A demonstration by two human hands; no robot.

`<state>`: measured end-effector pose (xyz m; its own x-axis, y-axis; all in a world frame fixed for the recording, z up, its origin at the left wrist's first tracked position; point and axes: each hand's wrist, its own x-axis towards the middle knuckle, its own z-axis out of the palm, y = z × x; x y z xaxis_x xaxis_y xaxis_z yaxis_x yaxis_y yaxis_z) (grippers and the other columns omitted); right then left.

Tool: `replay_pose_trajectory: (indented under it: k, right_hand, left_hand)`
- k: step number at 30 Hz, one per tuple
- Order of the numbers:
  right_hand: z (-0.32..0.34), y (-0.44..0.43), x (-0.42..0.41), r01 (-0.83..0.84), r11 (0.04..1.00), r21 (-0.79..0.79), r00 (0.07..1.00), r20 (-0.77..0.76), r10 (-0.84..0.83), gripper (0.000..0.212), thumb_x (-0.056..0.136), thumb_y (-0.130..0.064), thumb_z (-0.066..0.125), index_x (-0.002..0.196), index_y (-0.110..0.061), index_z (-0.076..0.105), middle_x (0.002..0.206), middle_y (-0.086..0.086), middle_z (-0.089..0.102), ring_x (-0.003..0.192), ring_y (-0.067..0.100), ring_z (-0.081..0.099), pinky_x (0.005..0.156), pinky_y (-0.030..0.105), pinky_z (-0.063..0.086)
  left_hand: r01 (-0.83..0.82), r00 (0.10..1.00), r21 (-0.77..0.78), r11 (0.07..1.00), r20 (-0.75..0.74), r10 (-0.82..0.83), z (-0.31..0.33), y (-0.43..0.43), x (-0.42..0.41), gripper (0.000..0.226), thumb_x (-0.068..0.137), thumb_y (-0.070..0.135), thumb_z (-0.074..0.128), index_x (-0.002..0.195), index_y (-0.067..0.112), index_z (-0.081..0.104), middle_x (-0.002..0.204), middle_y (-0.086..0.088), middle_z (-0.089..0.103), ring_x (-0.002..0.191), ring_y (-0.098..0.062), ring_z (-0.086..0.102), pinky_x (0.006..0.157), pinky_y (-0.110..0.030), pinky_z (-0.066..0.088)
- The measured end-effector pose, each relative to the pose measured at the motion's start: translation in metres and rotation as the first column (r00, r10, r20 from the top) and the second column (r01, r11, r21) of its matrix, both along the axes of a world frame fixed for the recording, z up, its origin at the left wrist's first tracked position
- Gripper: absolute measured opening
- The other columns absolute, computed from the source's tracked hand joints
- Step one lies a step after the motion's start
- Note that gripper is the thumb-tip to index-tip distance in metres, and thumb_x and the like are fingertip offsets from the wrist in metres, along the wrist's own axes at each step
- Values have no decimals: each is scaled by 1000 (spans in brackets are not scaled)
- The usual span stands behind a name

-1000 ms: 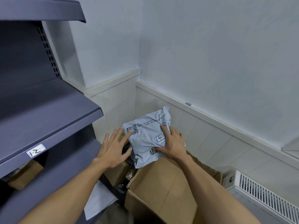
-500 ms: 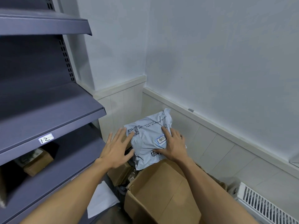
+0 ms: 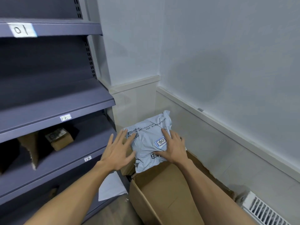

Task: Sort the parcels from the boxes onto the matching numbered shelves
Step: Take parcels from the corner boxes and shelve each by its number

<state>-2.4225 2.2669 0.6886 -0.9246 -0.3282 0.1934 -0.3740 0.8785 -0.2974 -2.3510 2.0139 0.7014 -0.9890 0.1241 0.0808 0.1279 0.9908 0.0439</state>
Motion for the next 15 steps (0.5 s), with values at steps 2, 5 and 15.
replay_pose_trajectory:
  k: [2,5,15]
  right_hand:
    - [-1,-5,4,-23,1000,-2,1000,-2,23,108,69,-79,67,155,-24,29,143,2,44,135,24,38,109,46,28]
    - [2,-16,14,-82,997,-11,997,8,83,109,68,-78,69,155,-24,30,144,2,43,138,24,35,109,46,28]
    - [18,-84,54,-265,964,-1,964,6,265,116,65,-90,54,156,-25,27,146,4,41,139,26,33,110,47,26]
  left_hand:
    - [-39,999,-12,999,-2,39,-1,-4,12,80,85,72,3,157,37,-7,167,-8,-3,153,-23,-11,124,-50,-1]
    - [-99,995,-1,995,-1,99,-3,-13,38,81,85,73,4,157,37,-5,167,-8,-3,153,-23,-11,123,-49,-1]
    - [-288,957,-28,957,5,289,9,-56,115,80,82,72,-1,154,40,-14,167,-7,-8,153,-21,-16,124,-47,-6]
